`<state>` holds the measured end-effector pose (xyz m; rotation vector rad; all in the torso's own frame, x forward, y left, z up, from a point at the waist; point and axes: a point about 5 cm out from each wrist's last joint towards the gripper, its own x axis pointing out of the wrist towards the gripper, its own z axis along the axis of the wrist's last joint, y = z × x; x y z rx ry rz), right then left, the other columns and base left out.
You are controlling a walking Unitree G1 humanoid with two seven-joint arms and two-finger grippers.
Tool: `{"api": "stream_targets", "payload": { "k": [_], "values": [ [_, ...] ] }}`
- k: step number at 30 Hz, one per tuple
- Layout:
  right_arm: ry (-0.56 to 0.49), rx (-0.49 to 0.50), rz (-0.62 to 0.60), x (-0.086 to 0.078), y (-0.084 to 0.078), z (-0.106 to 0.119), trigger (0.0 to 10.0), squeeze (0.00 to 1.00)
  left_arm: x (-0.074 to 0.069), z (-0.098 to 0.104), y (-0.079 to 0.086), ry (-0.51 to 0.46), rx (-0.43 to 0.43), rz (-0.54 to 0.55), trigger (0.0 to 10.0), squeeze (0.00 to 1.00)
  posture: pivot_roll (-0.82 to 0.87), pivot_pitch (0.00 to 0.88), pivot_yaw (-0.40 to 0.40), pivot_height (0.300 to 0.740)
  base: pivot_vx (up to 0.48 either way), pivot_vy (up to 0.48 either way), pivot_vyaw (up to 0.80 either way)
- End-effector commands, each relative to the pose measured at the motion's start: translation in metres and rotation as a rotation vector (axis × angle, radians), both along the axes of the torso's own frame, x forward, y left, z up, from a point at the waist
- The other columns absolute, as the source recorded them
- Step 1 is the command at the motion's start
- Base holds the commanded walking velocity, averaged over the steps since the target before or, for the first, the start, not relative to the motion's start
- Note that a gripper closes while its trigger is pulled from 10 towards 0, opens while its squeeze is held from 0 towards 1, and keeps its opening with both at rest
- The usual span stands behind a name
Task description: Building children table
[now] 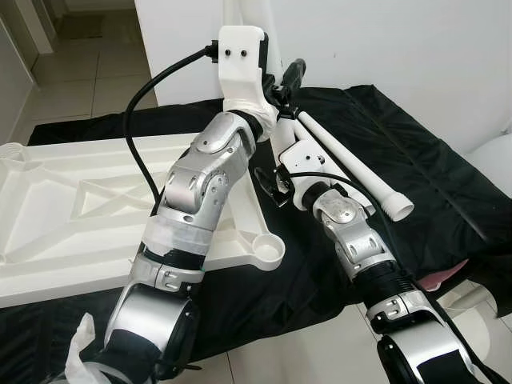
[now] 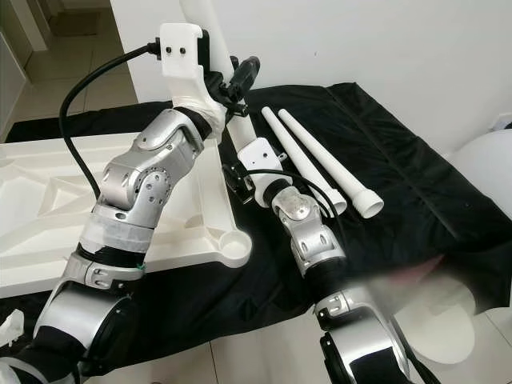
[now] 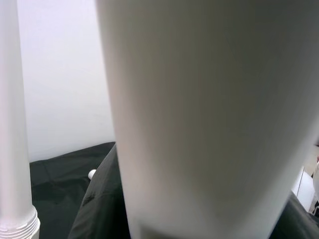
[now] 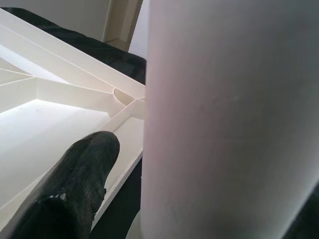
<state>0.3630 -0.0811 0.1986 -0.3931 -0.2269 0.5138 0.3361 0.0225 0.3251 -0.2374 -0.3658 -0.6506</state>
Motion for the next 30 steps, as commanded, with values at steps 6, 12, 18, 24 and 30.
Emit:
{"api": "stream_targets", "payload": {
  "k": [6, 12, 18, 24, 30],
  "values": [
    [-0.081, 0.052, 0.059, -0.003, 0.012, 0.023, 8.8, 0.0, -0.003, -0.005, -0.01, 0.02, 0.013, -0.04, 10.0, 0.0, -0.03, 0.028, -0.006, 0.74, 0.0, 0.0, 0.0],
    [-0.095, 0.063, 0.065, -0.004, 0.013, 0.027, 4.8, 0.0, -0.003, -0.005, -0.01, 0.021, 0.017, -0.037, 10.0, 0.0, -0.03, 0.027, -0.005, 0.74, 0.0, 0.0, 0.0],
    [-0.071, 0.054, 0.053, -0.002, 0.011, 0.022, 4.0, 0.0, -0.003, -0.004, -0.01, 0.019, 0.016, -0.034, 10.0, 0.0, -0.03, 0.027, -0.006, 0.74, 0.0, 0.0, 0.0],
    [-0.03, 0.068, 0.005, 0.001, 0.007, 0.016, 0.3, 0.0, -0.002, -0.003, -0.01, 0.016, 0.016, -0.025, 10.0, 0.0, -0.03, 0.027, -0.006, 0.74, 0.0, 0.0, 0.0],
    [-0.006, 0.11, -0.066, 0.005, 0.002, 0.016, 4.1, 0.0, -0.005, -0.003, -0.011, 0.001, 0.011, -0.055, 10.0, 1.0, -0.03, 0.027, -0.005, 0.74, 0.0, 0.0, 0.0]
  ]
}}
